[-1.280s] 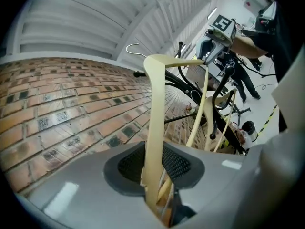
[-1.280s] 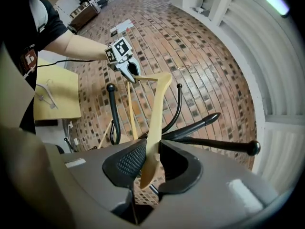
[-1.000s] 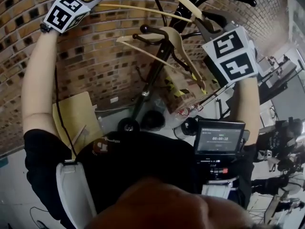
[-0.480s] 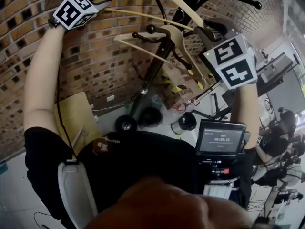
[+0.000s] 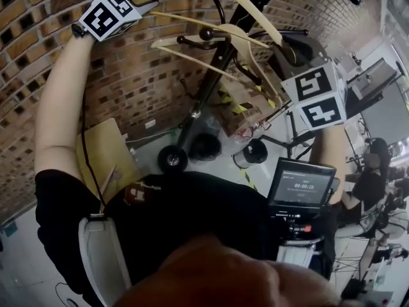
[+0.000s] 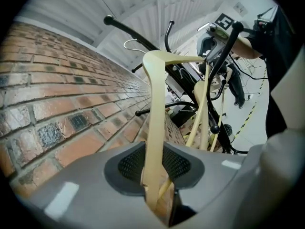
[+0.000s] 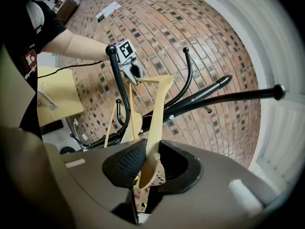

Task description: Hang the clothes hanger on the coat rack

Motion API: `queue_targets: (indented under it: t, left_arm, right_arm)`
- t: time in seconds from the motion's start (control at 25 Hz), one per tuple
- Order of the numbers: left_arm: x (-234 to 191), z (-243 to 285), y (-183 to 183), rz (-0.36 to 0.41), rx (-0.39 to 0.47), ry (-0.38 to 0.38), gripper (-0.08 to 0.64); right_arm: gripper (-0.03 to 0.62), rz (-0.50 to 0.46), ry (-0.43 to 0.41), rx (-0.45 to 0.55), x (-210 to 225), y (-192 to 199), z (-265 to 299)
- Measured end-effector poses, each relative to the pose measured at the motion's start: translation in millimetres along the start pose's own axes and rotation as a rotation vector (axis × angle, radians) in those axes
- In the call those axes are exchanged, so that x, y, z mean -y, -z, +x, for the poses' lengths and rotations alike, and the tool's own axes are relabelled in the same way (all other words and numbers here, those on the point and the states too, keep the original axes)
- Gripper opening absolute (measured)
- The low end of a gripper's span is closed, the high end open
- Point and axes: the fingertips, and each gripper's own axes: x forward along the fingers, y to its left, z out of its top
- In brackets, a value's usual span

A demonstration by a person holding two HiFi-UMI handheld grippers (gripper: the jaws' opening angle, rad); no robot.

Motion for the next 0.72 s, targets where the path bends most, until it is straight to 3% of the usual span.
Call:
queue_targets:
  t: [0.24, 0.52, 0.72]
  left_arm:
    - [-8, -4, -19, 0.04, 0.018, -0.016, 0.098]
    - [6, 6, -31, 0.055, 0.05, 0.02, 0.098]
    - [13, 16, -41, 0.092, 0.038, 0.036, 0.098]
  right_arm:
    - [0.106, 0.005, 0.024, 0.008, 3, -1, -14]
    - [0.106, 0.019, 0.07, -0.023, 1, 13, -29]
    - [0.106, 0.071, 0.05, -0.046, 1, 32, -27]
